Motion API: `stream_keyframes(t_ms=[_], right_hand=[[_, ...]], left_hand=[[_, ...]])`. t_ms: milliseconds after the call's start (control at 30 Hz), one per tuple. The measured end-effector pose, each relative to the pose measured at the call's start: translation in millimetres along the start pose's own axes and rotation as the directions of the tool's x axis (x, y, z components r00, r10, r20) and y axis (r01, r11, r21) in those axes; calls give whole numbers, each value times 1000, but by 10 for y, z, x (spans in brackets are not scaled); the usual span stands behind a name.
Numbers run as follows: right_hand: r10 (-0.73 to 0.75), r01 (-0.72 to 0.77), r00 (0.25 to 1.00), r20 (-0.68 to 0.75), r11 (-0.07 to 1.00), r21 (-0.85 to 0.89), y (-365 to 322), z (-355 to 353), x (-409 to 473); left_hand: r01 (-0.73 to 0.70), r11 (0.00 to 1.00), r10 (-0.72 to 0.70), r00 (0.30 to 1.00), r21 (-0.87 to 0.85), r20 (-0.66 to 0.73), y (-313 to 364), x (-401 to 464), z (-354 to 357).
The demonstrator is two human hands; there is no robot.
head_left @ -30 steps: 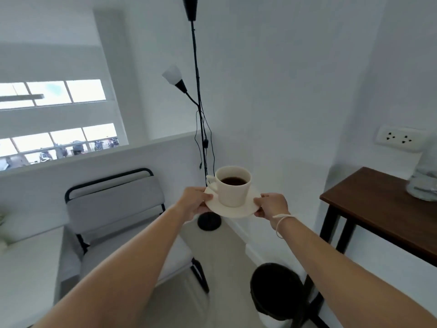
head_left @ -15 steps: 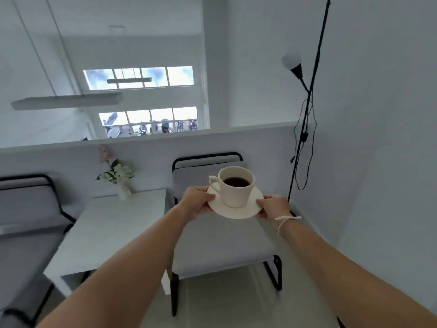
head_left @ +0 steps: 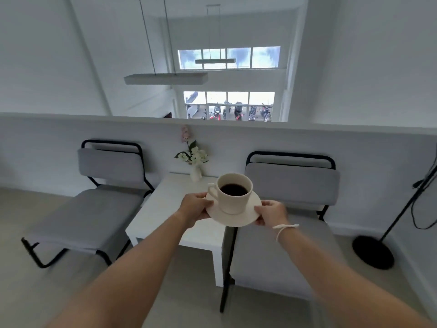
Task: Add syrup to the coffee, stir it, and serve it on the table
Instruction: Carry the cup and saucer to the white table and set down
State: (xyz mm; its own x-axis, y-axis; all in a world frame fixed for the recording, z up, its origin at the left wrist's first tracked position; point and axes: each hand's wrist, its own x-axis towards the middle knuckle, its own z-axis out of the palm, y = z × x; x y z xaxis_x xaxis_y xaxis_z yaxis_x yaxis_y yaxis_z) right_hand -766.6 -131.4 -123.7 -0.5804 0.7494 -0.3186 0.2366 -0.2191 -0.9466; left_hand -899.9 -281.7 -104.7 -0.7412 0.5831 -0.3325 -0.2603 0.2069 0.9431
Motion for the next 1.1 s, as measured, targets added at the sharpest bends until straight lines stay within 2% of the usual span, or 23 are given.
stream_keyframes(t_ms=[300, 467, 700, 833, 1100], right_hand=[[4, -1, 992, 127, 1000, -24, -40, 909, 1105], [30, -24, 989, 144, 999, -44, 43, 1326, 1548], [85, -77, 990, 113, 995, -69, 257, 1915, 2012], [119, -116, 991, 63, 992, -48, 398, 2266, 2237], [232, -236, 964, -132, 972, -18, 828, 3098, 2646]], left_hand=[[62, 995, -73, 986, -79, -152, 11, 1139, -642], [104, 987, -127, 973, -123, -193, -109, 1623, -924], [157, 978, -179, 970, -137, -163, -333, 2313, -1415], [173, 981, -183, 977, -89, -108, -457, 2760, -1741], [290, 957, -290, 956, 0, 45, -814, 3697, -2413]])
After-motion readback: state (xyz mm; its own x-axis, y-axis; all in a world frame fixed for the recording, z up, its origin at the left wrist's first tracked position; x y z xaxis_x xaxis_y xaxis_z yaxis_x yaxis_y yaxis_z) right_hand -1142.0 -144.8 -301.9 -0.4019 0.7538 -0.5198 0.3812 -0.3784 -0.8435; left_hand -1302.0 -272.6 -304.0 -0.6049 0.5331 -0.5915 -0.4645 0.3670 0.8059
